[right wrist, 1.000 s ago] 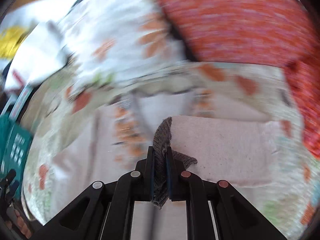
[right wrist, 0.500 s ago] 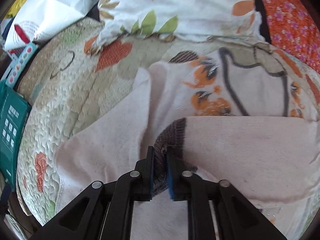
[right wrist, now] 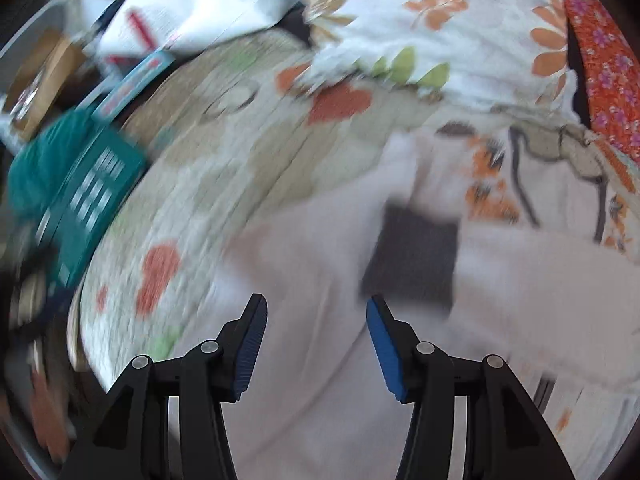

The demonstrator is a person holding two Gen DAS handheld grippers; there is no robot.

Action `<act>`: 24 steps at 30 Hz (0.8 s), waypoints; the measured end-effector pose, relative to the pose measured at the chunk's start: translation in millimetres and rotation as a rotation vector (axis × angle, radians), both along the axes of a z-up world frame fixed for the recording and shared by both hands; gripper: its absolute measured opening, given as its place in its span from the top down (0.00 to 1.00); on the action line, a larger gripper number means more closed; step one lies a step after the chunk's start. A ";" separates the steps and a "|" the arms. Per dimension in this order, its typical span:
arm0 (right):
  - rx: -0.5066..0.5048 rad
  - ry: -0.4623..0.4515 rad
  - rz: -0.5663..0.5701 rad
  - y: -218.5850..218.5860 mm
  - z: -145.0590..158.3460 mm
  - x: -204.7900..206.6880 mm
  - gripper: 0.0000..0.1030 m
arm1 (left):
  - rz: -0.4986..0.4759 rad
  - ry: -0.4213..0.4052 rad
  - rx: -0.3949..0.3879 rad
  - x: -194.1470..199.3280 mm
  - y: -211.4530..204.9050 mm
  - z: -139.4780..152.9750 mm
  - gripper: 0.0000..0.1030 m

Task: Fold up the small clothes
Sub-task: 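Lift the cuff with the right tool and carry the sleeve across the body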

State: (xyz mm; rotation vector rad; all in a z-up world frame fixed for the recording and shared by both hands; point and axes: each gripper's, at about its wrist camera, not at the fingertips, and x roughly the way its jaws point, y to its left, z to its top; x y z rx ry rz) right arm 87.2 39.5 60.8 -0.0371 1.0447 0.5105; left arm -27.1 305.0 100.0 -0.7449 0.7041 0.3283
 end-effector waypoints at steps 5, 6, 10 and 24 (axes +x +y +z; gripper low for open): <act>-0.023 0.010 0.210 19.1 -17.0 -77.9 0.38 | 0.083 -0.015 0.018 -15.9 21.3 5.3 0.00; -0.035 -0.008 0.249 25.2 -17.7 -92.3 0.37 | 0.109 -0.019 0.019 -20.8 27.9 6.4 0.00; -0.105 -0.134 0.415 55.5 -20.9 -150.6 0.28 | 0.210 -0.027 0.011 -38.3 52.3 7.5 0.00; -0.322 -0.258 0.547 122.7 -73.6 -188.6 0.92 | 0.326 -0.031 -0.017 -74.4 94.1 1.8 0.00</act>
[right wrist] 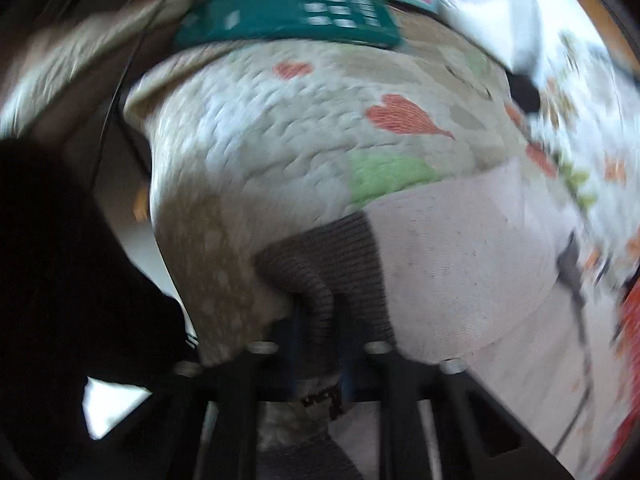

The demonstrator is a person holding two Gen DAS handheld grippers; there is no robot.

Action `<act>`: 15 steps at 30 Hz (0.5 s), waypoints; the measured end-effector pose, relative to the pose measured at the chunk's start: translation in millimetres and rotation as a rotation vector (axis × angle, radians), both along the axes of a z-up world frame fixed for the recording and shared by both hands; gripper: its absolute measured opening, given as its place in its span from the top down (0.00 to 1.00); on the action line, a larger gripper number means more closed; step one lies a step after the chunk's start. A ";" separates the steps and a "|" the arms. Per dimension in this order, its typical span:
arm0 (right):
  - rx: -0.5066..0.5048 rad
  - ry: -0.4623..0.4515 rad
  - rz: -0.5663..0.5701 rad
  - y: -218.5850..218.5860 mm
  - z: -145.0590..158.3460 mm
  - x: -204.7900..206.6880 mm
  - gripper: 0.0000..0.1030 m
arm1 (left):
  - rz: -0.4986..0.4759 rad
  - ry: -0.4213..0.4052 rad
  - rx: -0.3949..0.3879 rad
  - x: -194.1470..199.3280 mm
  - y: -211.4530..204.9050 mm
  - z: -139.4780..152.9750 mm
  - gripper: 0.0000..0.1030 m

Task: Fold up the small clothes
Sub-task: 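Lift the cuff with the right tool and carry the sleeve across the body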

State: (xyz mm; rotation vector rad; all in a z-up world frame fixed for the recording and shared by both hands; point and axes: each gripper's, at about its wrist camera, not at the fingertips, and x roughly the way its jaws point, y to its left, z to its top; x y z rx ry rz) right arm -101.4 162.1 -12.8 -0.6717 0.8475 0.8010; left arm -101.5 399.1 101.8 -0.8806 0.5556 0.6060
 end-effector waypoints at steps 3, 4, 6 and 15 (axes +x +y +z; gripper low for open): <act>0.124 0.073 -0.108 -12.3 31.3 31.5 0.92 | 0.032 -0.011 -0.005 -9.6 7.0 -1.0 0.00; 0.160 0.082 -0.144 -15.9 42.6 41.1 0.92 | 0.040 -0.012 -0.007 -10.6 8.0 -1.2 0.00; 0.248 0.111 -0.219 -20.2 70.5 66.5 0.92 | 0.051 -0.012 -0.006 -13.1 9.4 -2.1 0.00; 0.643 0.125 -0.167 16.4 250.0 101.7 0.92 | 0.003 0.012 0.013 3.9 -11.0 -3.0 0.00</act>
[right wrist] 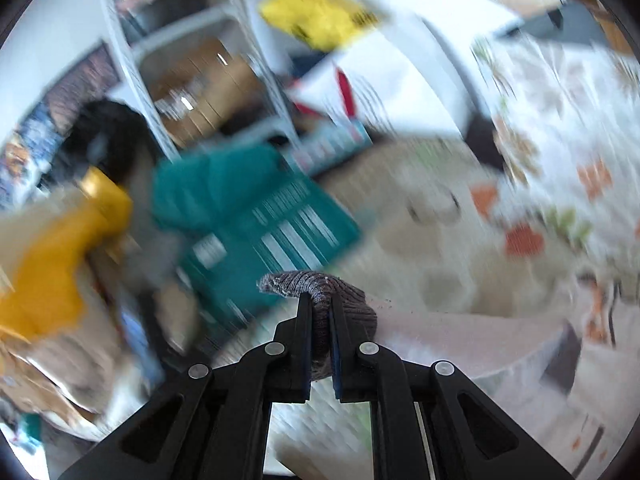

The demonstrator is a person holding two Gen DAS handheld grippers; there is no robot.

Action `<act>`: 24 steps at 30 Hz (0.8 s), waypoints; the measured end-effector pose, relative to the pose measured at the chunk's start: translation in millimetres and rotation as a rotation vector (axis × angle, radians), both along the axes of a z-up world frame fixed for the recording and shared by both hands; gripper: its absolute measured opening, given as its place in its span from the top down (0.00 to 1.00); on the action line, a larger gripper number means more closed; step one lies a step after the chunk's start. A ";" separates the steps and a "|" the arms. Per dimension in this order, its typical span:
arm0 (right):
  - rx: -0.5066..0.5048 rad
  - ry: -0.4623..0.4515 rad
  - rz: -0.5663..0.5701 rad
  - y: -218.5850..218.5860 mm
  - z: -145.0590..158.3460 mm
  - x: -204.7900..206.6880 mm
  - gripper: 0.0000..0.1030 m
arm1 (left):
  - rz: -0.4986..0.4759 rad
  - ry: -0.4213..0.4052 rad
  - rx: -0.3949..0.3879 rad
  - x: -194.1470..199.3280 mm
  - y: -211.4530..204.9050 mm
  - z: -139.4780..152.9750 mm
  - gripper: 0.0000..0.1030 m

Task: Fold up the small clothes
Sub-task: 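Lift the cuff with the right tool and carry the sleeve across the body, then lower the sleeve onto the sweatshirt body and open the right tool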

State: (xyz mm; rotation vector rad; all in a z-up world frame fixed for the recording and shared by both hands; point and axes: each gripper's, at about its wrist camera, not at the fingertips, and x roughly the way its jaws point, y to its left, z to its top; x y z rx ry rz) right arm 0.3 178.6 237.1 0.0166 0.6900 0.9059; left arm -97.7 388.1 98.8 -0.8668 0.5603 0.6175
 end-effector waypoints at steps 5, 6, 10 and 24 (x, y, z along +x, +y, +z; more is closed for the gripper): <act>0.089 -0.068 -0.089 -40.0 59.0 8.6 0.92 | -0.064 0.015 0.025 18.2 -22.1 2.1 0.00; 0.090 -0.067 -0.132 -58.4 61.8 16.7 0.92 | -0.079 0.018 0.029 21.9 -26.8 2.4 0.00; 0.038 -0.028 -0.311 -134.8 44.9 42.9 0.92 | -0.128 0.034 0.054 35.0 -45.8 3.6 0.00; -0.133 0.212 -0.816 -428.1 -102.4 93.4 0.92 | -0.375 0.085 0.152 100.3 -141.7 5.0 0.00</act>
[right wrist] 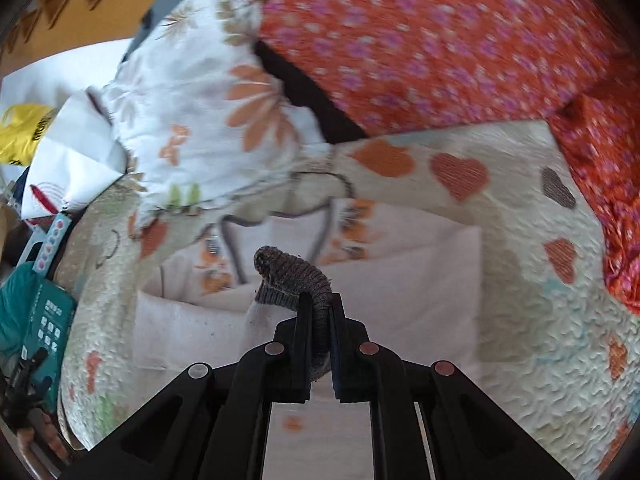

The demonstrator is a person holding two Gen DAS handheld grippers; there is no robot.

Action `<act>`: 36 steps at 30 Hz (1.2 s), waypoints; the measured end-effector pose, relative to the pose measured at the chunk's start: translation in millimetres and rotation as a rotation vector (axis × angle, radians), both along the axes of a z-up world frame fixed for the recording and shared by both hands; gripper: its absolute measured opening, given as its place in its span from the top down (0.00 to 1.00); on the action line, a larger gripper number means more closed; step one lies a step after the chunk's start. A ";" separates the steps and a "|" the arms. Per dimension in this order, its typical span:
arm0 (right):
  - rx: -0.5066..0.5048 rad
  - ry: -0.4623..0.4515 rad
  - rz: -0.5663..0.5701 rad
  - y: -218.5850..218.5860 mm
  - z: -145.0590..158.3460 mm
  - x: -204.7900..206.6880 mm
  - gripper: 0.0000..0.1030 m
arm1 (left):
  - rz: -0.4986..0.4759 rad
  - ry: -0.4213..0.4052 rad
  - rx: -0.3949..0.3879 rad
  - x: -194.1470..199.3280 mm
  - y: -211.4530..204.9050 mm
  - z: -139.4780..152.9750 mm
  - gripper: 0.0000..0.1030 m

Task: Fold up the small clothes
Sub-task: 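Lower the sleeve onto the sweatshirt body and open the right tool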

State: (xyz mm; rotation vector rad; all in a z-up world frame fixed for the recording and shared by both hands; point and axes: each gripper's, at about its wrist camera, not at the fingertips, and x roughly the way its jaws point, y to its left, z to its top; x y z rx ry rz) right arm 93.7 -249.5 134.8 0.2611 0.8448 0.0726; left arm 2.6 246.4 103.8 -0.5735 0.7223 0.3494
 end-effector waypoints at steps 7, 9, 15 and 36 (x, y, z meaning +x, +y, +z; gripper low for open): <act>-0.226 0.111 -0.070 -46.9 -50.6 -9.0 0.87 | -0.108 0.041 -0.001 25.3 -42.8 -7.1 0.00; -0.257 0.113 -0.120 -55.6 -54.1 -11.6 0.78 | -0.126 0.044 0.004 29.1 -50.4 -7.4 0.00; -0.122 0.071 -0.137 -63.8 -41.1 -21.0 0.50 | -0.160 0.064 0.005 38.3 -64.5 -11.6 0.00; -0.052 0.130 -0.213 -46.2 -28.4 24.5 0.90 | -0.185 0.104 -0.041 42.0 -63.1 -23.5 0.00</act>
